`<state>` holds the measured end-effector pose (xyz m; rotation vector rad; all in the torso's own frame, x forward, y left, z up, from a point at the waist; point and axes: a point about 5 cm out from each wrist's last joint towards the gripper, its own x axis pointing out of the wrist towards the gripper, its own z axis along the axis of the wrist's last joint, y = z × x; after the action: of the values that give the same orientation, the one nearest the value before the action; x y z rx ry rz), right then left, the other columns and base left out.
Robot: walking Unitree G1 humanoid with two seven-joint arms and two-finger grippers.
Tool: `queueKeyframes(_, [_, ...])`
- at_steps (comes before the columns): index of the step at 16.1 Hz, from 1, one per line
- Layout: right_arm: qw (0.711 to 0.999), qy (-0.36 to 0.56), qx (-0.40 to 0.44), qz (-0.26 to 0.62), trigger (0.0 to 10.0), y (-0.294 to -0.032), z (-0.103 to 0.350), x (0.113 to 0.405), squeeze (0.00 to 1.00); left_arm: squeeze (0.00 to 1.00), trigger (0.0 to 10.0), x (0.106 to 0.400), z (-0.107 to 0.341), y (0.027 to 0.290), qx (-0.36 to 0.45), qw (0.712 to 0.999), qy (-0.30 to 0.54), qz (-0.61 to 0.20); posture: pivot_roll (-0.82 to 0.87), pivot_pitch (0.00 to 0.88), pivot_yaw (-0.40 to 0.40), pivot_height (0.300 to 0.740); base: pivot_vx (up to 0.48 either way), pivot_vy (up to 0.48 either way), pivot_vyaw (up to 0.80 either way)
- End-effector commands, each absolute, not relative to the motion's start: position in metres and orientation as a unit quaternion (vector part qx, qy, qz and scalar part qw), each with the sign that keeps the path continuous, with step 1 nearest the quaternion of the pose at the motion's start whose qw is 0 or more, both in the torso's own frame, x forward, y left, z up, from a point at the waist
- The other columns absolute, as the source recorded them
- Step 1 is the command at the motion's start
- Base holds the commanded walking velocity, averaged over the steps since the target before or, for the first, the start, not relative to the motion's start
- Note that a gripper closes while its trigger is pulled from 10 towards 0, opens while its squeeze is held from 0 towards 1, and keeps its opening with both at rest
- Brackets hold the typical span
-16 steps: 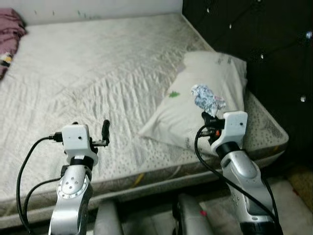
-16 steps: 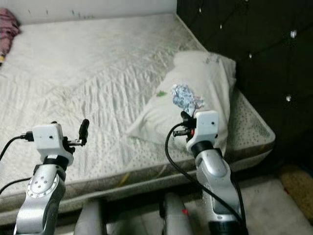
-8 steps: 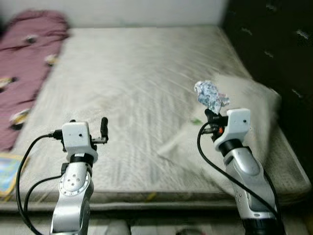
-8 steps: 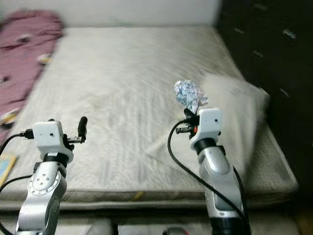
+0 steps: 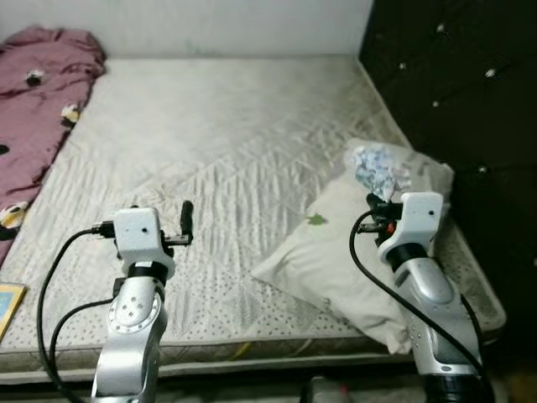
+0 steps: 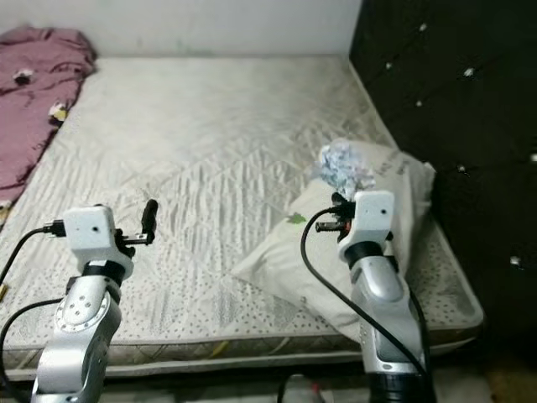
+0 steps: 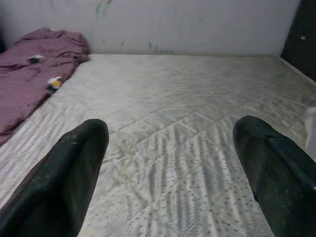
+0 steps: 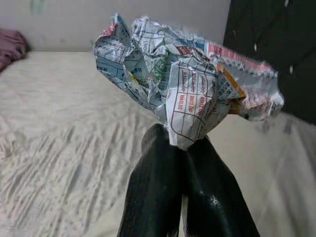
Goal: Clean up the room
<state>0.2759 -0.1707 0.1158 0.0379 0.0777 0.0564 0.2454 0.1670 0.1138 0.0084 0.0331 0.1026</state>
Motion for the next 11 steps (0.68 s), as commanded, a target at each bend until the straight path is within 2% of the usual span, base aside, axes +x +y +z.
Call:
queueKeyframes(1, [0.998,0.059,0.032,0.019,10.0,-0.170,0.110,0.278,0.00,0.00,10.0,0.243,0.113,0.175,0.010,0.998,0.018,0.063,-0.05,0.000,-0.009,0.740,0.000,0.000,0.00])
queueKeyframes(3, [0.998,0.062,-0.017,0.001,10.0,-0.172,0.109,0.280,0.00,0.00,10.0,0.242,0.113,0.174,0.007,0.998,0.019,0.058,-0.05,0.000,-0.011,0.740,0.000,0.476,0.00])
queueKeyframes(5, [0.996,0.052,-0.059,0.040,10.0,-0.161,0.109,0.280,0.00,0.00,10.0,0.242,0.112,0.173,0.000,0.998,0.022,0.051,-0.05,0.000,-0.011,0.740,0.000,0.476,0.00])
queueKeyframes(7, [0.996,0.060,-0.032,0.062,10.0,-0.151,0.111,0.280,0.00,0.00,10.0,0.242,0.112,0.170,-0.005,0.999,0.023,0.039,-0.04,0.000,-0.016,0.740,0.000,0.476,0.00])
queueKeyframes(11, [0.997,0.059,-0.006,0.057,10.0,-0.155,0.109,0.280,0.00,0.00,10.0,0.244,0.115,0.170,-0.003,1.000,0.014,0.024,-0.03,0.000,-0.020,0.740,0.000,0.475,0.00])
